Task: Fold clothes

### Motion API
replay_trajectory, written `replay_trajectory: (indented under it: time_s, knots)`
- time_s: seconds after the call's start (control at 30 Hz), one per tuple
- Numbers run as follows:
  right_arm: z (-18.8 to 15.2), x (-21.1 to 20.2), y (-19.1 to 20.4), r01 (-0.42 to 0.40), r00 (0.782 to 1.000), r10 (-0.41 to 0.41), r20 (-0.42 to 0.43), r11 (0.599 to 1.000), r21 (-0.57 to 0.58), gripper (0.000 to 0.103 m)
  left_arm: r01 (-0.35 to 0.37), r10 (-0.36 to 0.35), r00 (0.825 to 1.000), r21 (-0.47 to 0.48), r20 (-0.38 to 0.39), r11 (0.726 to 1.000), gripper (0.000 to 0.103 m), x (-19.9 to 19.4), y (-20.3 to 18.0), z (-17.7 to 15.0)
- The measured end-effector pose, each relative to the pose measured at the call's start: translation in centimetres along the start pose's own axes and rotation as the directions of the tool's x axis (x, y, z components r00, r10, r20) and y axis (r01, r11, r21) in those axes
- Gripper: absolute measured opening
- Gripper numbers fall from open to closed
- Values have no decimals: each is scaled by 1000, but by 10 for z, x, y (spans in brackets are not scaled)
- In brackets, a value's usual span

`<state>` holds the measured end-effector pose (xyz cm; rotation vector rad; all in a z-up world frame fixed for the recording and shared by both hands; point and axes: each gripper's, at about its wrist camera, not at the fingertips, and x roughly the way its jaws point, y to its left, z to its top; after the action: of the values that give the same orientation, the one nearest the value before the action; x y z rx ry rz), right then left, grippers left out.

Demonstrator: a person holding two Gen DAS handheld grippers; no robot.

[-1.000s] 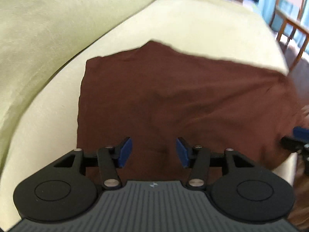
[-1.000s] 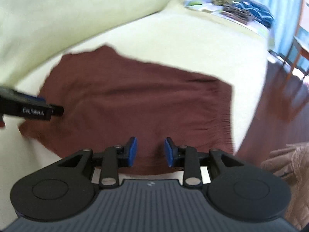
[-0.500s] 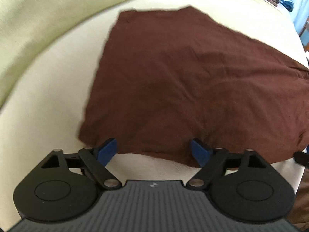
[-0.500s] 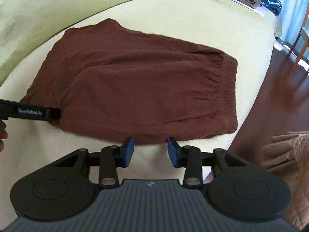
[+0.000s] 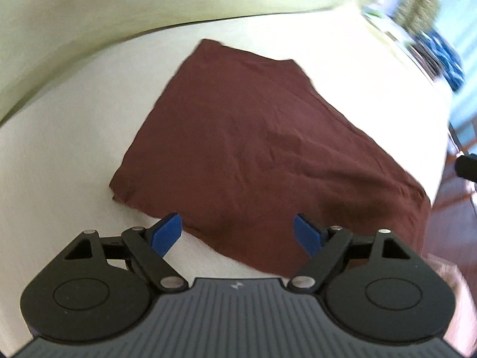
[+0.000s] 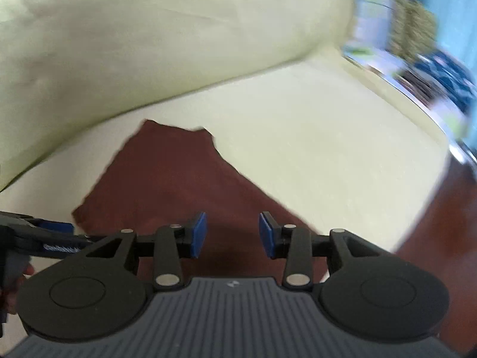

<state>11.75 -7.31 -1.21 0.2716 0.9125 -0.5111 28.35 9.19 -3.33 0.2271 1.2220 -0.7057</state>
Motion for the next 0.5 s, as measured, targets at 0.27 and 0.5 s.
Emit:
replay_trajectory:
  time_s: [0.27, 0.5]
  knots:
    - [46, 53, -30, -364, 931, 335, -143, 847, -386, 35, -172, 185, 983, -387, -5, 906, 84, -1, -26, -22]
    - [82, 70, -53, -539, 839, 465, -282, 641, -547, 35, -147, 200, 980, -620, 16, 771, 84, -15, -52, -57]
